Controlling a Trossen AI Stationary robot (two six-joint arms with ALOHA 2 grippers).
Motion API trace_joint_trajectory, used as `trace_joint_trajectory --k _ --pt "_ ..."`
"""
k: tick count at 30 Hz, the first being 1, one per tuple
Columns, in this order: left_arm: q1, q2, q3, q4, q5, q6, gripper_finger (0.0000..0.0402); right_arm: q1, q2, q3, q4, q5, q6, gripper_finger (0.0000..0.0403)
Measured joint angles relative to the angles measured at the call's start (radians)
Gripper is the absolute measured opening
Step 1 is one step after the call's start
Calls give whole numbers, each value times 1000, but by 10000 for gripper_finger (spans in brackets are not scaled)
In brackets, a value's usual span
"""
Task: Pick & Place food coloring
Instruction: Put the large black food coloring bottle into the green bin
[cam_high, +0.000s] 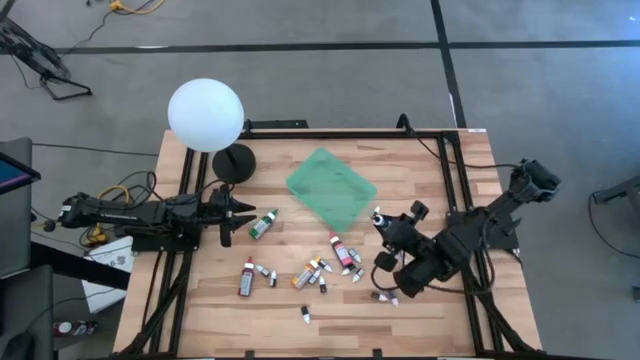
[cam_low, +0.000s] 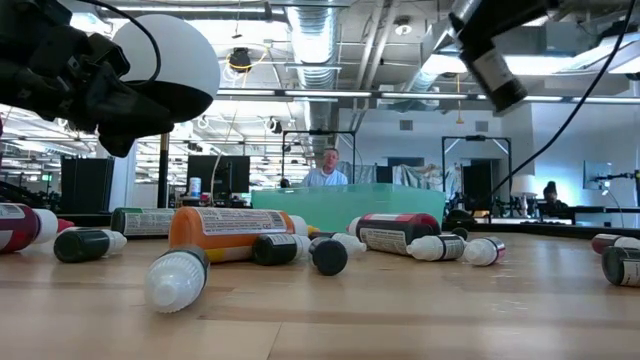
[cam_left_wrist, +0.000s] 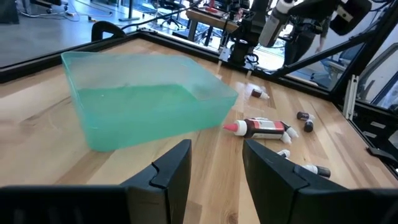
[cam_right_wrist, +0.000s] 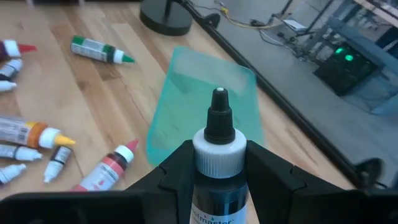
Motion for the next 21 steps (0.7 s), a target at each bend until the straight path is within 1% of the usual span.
trace_joint_trajectory --k 2,7,11,15,19,21 --pt "0 0 0 0 -2 0 138 -29 -15 -38 120 -12 -92 118" --pt "0 0 0 0 -2 0 138 -120 -26 -107 377 -94 -314 118" --pt "0 0 0 0 1 0 138 -211 -26 -139 584 -188 -505 118" --pt "0 0 0 0 7 -1 138 -310 -26 -182 814 -327 -694 118" --pt "0 0 0 -1 13 -1 138 -405 -11 -189 928 -458 -796 118" --pt "0 0 0 -1 16 -1 138 -442 -4 -191 938 -507 -828 118"
